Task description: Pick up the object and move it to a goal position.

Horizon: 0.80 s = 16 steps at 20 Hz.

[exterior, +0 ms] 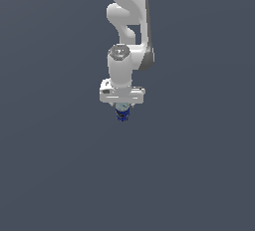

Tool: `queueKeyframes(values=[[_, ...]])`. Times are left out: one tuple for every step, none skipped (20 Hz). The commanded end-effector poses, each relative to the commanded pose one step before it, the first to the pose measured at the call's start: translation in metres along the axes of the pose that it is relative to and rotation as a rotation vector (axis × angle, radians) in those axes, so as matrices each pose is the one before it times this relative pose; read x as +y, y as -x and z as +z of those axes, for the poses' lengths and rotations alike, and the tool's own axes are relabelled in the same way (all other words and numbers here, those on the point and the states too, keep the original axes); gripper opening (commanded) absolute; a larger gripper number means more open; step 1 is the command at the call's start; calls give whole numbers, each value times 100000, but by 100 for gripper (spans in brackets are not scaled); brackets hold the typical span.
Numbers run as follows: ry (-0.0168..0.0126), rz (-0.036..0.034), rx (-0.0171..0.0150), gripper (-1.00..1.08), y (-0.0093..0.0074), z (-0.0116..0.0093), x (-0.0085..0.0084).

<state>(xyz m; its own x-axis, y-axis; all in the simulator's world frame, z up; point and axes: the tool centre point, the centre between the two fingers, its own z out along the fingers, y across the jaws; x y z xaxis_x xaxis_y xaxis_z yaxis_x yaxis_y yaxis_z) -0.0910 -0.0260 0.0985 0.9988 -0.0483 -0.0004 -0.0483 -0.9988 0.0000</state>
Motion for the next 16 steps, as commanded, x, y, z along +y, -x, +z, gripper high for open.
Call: queueKeyframes(values=[[3, -1, -30, 100, 65, 1150, 1], [0, 0, 0, 100, 2, 359, 0], [4, 3, 49, 100, -1, 276, 1], [0, 0, 0, 100, -10, 243, 0], [0, 0, 0, 100, -13, 185, 0], [0, 0, 0, 100, -12, 129, 0], [0, 0, 0, 100, -9, 76, 0], [0, 0, 0, 100, -3, 25, 0], [0, 0, 0, -100, 0, 0, 0], [0, 0, 0, -100, 0, 0, 0], [0, 0, 0, -100, 0, 0, 0], [0, 0, 0, -100, 0, 0, 0], [0, 0, 0, -100, 0, 0, 0], [0, 0, 0, -100, 0, 0, 0], [0, 0, 0, -100, 0, 0, 0], [0, 0, 0, -100, 0, 0, 0]])
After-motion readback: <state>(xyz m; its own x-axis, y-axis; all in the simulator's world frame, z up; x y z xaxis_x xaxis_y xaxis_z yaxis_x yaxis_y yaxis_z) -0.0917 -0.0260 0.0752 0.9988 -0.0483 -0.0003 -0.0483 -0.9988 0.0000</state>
